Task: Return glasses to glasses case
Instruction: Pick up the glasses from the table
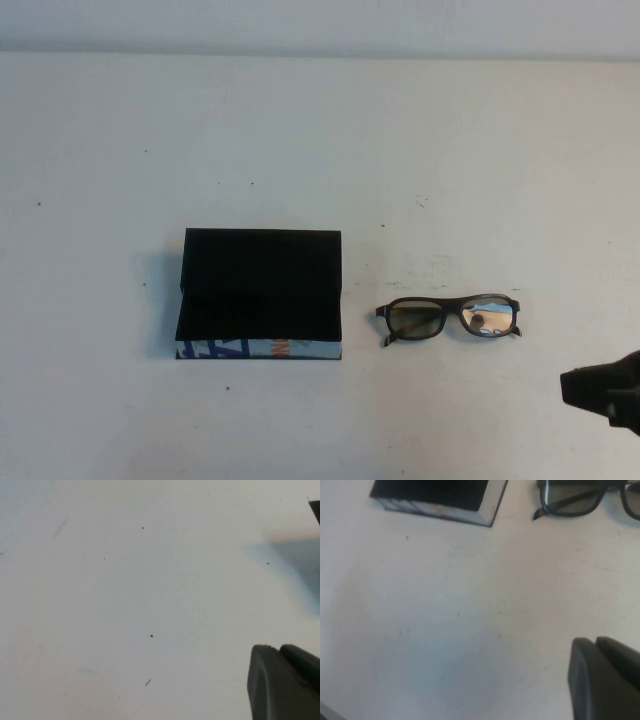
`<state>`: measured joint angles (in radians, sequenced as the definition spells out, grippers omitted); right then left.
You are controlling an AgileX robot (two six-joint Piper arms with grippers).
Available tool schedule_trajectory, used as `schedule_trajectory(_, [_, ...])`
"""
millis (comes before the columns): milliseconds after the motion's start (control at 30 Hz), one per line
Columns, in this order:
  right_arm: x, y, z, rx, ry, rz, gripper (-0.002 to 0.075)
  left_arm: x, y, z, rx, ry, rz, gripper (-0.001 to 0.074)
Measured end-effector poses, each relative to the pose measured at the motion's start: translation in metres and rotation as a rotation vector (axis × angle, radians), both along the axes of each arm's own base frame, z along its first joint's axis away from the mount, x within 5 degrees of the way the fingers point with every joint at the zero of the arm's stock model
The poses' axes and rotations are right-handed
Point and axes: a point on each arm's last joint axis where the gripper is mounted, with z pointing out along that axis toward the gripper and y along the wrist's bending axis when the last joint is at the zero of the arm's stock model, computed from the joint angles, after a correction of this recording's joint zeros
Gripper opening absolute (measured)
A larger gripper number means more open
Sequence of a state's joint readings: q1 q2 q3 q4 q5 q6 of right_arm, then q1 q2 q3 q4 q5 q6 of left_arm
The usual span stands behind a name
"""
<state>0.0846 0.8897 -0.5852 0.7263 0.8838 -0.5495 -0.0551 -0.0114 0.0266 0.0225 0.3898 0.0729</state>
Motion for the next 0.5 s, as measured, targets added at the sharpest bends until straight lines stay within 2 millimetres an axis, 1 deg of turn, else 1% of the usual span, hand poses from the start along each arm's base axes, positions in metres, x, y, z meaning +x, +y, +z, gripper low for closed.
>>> schedule_trajectory(67, [0.012,0.002,0.002,-0.064,-0.003,0.094,-0.0011,0.0,0.0,0.0,0.0,0.0,0.0,-0.0004])
schedule_trajectory(133, [0.023,0.01,0.004,-0.122,-0.012,0.19,-0.0011,0.0,0.0,0.0,0.0,0.0,0.0,-0.0004])
schedule_trajectory(200, [0.03,0.022,0.004,-0.194,-0.025,0.295,-0.0011,0.0,0.0,0.0,0.0,0.0,0.0,-0.0004])
schedule_trajectory(367, [0.05,0.061,0.001,-0.395,-0.083,0.553,-0.0011,0.0,0.0,0.0,0.0,0.0,0.0,-0.0004])
schedule_trajectory(433, [0.06,0.076,-0.001,-0.47,-0.108,0.633,-0.0011,0.0,0.0,0.0,0.0,0.0,0.0,-0.0004])
schedule_trajectory(500, [0.072,0.083,-0.004,-0.548,-0.124,0.68,-0.0011,0.0,0.0,0.0,0.0,0.0,0.0,-0.0004])
